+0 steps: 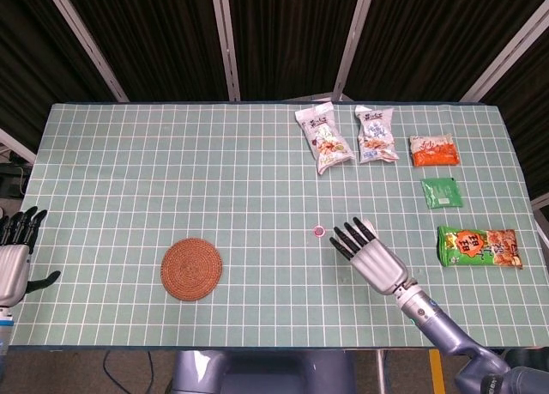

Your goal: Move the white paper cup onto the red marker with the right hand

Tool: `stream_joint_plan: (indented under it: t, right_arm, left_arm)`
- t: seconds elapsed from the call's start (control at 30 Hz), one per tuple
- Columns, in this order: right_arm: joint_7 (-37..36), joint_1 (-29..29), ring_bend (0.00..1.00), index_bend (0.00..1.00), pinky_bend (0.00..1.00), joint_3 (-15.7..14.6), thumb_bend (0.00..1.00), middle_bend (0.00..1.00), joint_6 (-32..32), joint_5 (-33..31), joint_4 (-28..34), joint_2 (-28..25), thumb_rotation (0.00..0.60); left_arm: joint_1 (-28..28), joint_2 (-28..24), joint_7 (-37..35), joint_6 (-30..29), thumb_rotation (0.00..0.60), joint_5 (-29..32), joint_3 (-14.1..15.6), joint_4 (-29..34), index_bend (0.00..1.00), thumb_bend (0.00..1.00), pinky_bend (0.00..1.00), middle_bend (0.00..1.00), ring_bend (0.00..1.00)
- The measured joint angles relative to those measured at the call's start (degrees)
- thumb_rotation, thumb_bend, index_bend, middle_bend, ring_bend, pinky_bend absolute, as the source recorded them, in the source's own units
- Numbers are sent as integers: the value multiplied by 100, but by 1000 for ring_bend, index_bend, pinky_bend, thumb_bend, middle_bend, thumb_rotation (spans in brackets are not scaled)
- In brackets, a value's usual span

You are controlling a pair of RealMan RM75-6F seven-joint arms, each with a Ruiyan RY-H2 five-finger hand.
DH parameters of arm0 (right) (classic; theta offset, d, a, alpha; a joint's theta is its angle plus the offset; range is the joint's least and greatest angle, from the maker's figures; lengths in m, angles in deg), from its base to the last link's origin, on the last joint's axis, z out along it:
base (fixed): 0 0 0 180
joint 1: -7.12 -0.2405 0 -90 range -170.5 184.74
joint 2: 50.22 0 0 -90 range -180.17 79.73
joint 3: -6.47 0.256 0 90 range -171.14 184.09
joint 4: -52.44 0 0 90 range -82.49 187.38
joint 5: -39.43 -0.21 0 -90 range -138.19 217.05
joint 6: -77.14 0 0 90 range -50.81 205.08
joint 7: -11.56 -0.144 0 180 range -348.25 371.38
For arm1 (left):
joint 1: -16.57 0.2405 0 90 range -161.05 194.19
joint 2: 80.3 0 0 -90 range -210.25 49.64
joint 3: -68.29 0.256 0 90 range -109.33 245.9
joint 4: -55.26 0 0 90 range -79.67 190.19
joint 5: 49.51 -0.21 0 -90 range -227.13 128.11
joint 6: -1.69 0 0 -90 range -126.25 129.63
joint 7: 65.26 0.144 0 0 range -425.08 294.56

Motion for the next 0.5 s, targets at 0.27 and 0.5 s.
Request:
stream_joint_plan:
  t: [0.27, 0.5]
  right_arm:
    - [756, -189, 0, 0, 51, -85, 0, 0, 39, 525, -808, 487, 600]
    - [1235, -330, 0, 0, 111, 3, 10, 19, 281, 488, -1323, 825, 600]
  left_arm:
    - [-27, -22, -21, 110, 600, 65, 17, -22, 0, 0, 0, 0, 0]
    - [-46, -35, 9, 177, 600, 143, 16, -16, 0, 0, 0, 0, 0]
